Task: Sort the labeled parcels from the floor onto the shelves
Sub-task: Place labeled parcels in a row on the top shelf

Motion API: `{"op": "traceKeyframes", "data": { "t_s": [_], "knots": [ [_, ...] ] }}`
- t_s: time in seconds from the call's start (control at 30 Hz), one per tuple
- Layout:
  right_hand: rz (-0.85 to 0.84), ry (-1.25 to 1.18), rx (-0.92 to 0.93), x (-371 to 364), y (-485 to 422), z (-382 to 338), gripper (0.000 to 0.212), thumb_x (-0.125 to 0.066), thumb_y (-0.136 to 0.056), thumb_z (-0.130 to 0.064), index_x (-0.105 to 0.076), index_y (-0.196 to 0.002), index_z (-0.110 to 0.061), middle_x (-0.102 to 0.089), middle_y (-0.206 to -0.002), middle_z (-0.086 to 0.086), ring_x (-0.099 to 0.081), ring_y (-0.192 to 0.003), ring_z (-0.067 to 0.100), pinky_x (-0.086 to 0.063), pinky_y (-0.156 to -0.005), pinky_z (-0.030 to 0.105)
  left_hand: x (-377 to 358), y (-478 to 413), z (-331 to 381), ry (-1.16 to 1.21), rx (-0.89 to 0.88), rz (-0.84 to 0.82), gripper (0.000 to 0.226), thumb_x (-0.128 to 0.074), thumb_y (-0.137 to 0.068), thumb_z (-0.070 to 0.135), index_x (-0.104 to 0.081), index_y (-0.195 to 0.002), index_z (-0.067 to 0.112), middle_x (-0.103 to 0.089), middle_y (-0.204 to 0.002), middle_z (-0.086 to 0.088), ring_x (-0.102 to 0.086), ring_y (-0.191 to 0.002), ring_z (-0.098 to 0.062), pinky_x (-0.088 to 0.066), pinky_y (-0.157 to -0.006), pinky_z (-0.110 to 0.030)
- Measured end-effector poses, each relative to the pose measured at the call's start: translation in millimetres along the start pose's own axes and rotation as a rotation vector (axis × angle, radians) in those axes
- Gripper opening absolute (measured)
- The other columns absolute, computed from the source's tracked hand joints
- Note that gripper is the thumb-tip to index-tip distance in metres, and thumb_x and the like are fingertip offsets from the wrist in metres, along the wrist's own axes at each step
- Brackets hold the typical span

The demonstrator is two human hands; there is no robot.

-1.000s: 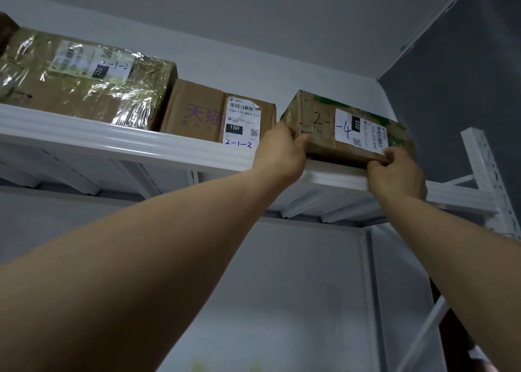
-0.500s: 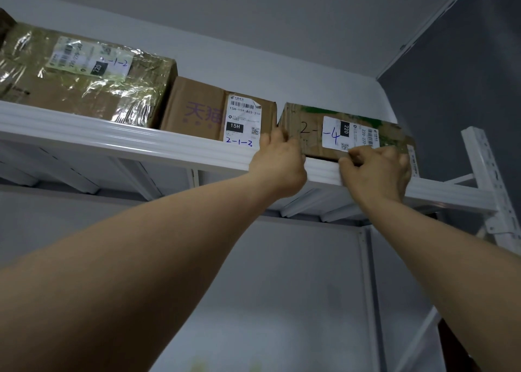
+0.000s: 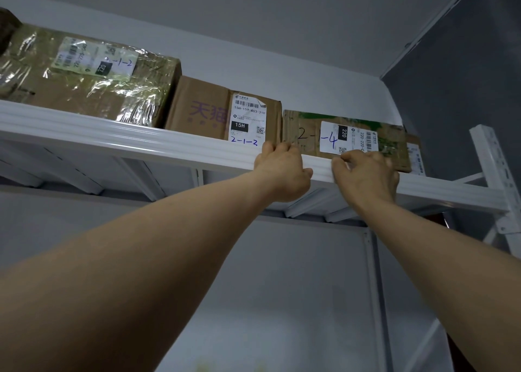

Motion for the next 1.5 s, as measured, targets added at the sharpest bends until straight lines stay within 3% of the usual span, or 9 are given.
{"op": "traceKeyframes", "data": {
  "t_s": [0.17,0.4,0.6,0.77,0.9,1.03,1.13,1.3,1.5],
  "knots": [
    [-0.014,0.005,-0.020,-2,2,-5,0.043,-0.042,-0.097,-0.048,-0.064,-0.127,-0.027,-0.054,-0.133,0.014,-0.042,-0.123,0.034,-0.033,-0.102,0.045,-1,-1,-2,0.006,-0.012,-0.033,0.075,-0.047,-0.096,0.048,-0.017,-0.155,0.012,-0.022,-0.160,-0.005,-0.012,-0.145,-0.033,-0.021,-0.116,-0.043],
    [-0.052,0.006,0.005,-2,10,-16,0.043,-0.042,-0.097,-0.048,-0.062,-0.128,-0.027,-0.054,-0.132,0.013,-0.041,-0.124,0.032,-0.032,-0.102,0.044,5,-2,-3,0.083,0.018,-0.135,0.079,-0.054,-0.091,0.049,-0.021,-0.153,0.013,-0.024,-0.159,-0.006,-0.010,-0.146,-0.031,-0.020,-0.116,-0.048],
    [-0.077,0.000,0.017,8,17,-35,0.044,-0.042,-0.097,-0.045,-0.061,-0.131,-0.026,-0.055,-0.136,0.011,-0.040,-0.127,0.032,-0.031,-0.102,0.042,8,17,-4,0.108,-0.053,-0.195,0.092,-0.058,-0.093,0.043,0.000,-0.157,0.011,0.006,-0.165,-0.003,0.013,-0.151,-0.023,0.000,-0.120,-0.038],
    [-0.051,-0.010,0.030,20,29,-60,0.037,-0.043,-0.097,-0.043,-0.064,-0.123,-0.026,-0.058,-0.131,0.010,-0.043,-0.124,0.031,-0.030,-0.104,0.042,19,35,-15,0.109,-0.084,-0.240,0.091,-0.061,-0.093,0.038,-0.003,-0.157,0.009,0.006,-0.165,-0.004,0.009,-0.151,-0.020,-0.003,-0.121,-0.034],
    [-0.056,-0.003,0.020,27,43,-84,0.031,-0.044,-0.098,-0.042,-0.062,-0.116,-0.024,-0.058,-0.125,0.009,-0.044,-0.119,0.030,-0.032,-0.099,0.043,38,55,-37,0.103,-0.054,-0.280,0.088,-0.064,-0.090,0.040,-0.013,-0.156,0.011,-0.007,-0.165,-0.005,-0.008,-0.150,-0.023,-0.015,-0.119,-0.037],
    [-0.054,-0.077,0.007,35,65,-116,0.017,-0.044,-0.099,-0.038,-0.053,-0.096,-0.024,-0.058,-0.099,0.002,-0.050,-0.095,0.022,-0.040,-0.086,0.040,69,80,-68,0.117,0.004,-0.282,0.066,-0.064,-0.089,0.040,-0.041,-0.145,0.014,-0.042,-0.149,-0.006,-0.041,-0.134,-0.026,-0.037,-0.105,-0.039],
    [-0.078,-0.138,-0.011,36,90,-142,0.021,-0.044,-0.100,-0.037,-0.051,-0.087,-0.022,-0.056,-0.080,-0.003,-0.049,-0.068,0.013,-0.035,-0.057,0.029,95,104,-89,0.229,0.007,-0.233,0.031,-0.062,-0.090,0.030,-0.070,-0.114,0.012,-0.070,-0.115,-0.005,-0.063,-0.105,-0.020,-0.051,-0.092,-0.032],
    [-0.228,-0.119,-0.036,32,145,-187,0.036,-0.041,-0.100,-0.038,-0.051,-0.071,-0.019,-0.059,-0.080,0.006,-0.056,-0.077,0.028,-0.038,-0.064,0.033,122,156,-127,0.279,0.066,-0.161,0.025,-0.056,-0.089,0.021,-0.076,-0.077,0.013,-0.072,-0.065,0.002,-0.068,-0.070,-0.012,-0.056,-0.069,-0.028],
    [-0.337,-0.124,-0.129,32,228,-233,0.049,-0.045,-0.099,-0.034,-0.041,-0.053,-0.018,-0.047,-0.059,0.002,-0.046,-0.060,0.025,-0.029,-0.054,0.030,115,235,-175,0.275,0.085,-0.277,0.027,-0.059,-0.090,0.029,-0.075,-0.089,0.007,-0.073,-0.088,-0.011,-0.067,-0.081,-0.024,-0.058,-0.078,-0.040]
  ]
}}
Point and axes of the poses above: each hand's wrist, its own y-axis away from the middle knuckle, its own x-axis out of the back of the hand, z = x × y, the point moved 4 cm from there along -y, towards the middle knuckle
